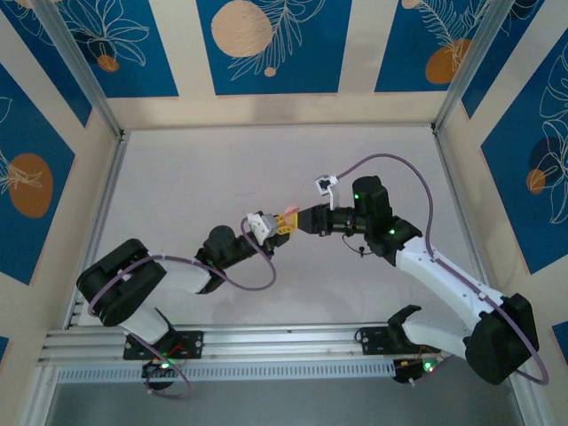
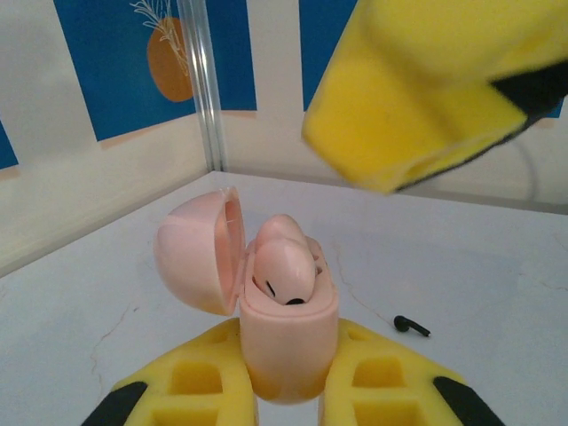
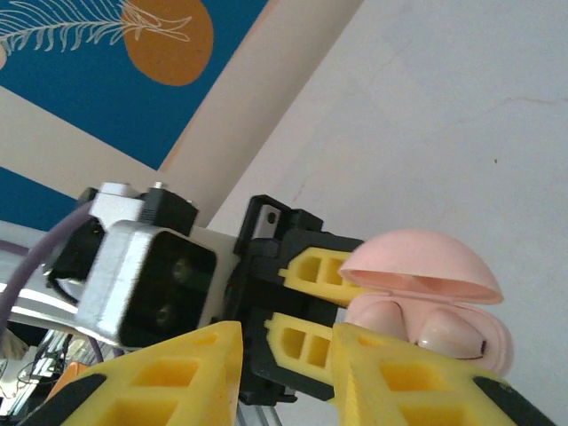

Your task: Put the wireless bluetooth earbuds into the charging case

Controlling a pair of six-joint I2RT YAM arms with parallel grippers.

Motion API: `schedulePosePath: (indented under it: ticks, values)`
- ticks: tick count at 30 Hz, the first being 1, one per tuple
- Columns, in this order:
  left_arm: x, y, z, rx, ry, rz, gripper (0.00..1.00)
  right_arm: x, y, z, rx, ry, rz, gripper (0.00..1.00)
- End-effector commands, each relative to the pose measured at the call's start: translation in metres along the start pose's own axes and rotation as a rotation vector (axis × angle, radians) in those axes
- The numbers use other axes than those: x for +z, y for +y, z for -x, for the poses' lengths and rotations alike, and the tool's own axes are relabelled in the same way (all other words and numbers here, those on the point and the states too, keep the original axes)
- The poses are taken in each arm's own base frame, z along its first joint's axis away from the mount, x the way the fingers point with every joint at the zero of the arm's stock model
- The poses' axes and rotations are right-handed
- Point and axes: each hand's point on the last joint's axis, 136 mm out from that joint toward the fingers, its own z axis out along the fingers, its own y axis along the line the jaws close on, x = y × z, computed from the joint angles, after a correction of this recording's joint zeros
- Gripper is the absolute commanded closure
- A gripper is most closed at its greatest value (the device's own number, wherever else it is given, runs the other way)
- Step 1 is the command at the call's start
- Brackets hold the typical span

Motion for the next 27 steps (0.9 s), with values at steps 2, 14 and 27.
schedulePosePath:
  ticks: [2,14,27]
  values:
    - [-0.001,-0.009,0.018,0.022,-0.054,-0.043,0.86,-0.008,0.012,0.012,-0.054,-0.011,0.001,0.68]
    - [-0.004,-0.037,0.035,0.021,-0.121,-0.211,0.86,-0.030,-0.008,0.024,-0.027,0.007,-0.006,0.41]
    - [0.002,-0.037,0.041,0.005,-0.125,-0.231,0.86,-0.013,0.002,0.007,0.012,0.144,0.164,0.44]
